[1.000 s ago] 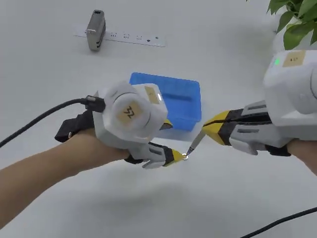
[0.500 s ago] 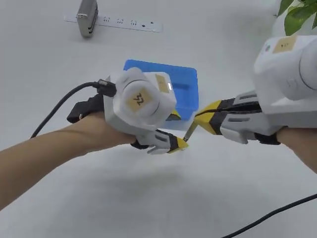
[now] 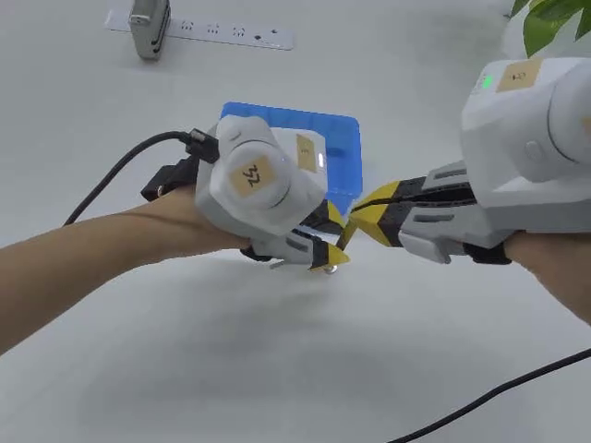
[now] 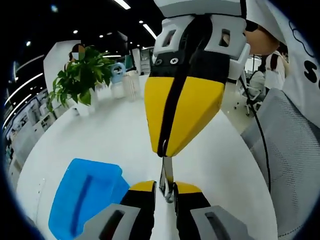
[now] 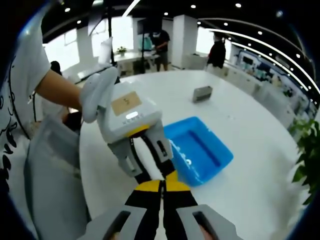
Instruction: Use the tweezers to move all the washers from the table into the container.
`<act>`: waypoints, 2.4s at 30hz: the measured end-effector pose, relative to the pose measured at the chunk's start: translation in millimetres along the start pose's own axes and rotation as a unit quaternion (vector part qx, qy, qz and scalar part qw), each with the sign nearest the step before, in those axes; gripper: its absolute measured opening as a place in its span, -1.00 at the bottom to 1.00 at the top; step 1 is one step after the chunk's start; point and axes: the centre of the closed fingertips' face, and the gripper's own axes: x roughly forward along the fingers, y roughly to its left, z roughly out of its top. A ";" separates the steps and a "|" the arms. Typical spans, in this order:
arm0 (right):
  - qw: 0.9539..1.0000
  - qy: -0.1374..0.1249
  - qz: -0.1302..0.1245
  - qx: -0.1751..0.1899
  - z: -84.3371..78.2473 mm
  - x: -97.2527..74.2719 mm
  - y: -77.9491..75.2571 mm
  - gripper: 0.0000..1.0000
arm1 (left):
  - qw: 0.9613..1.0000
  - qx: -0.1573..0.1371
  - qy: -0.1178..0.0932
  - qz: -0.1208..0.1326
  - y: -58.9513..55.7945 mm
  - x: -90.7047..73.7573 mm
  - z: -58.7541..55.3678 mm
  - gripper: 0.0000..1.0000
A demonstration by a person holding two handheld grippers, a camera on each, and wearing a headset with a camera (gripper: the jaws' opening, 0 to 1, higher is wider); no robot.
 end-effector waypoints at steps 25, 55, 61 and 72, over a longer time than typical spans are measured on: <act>0.998 -0.037 -0.027 -0.038 37.7 -24.7 -2.0 -1.00 | 0.999 0.021 0.000 0.048 19.4 -30.0 29.7 -0.91; 0.994 -0.081 -0.062 -0.026 57.2 7.7 -63.1 -1.00 | 0.996 0.008 0.019 0.088 86.2 -25.9 15.6 -0.89; 0.995 -0.073 -0.060 -0.013 47.2 19.9 -67.2 -1.00 | 0.996 -0.002 0.027 0.090 89.6 -12.7 2.2 -0.89; 0.996 -0.064 -0.057 -0.003 44.0 28.0 -69.1 -1.00 | 0.994 -0.059 0.014 0.093 95.0 -8.5 -2.7 -0.85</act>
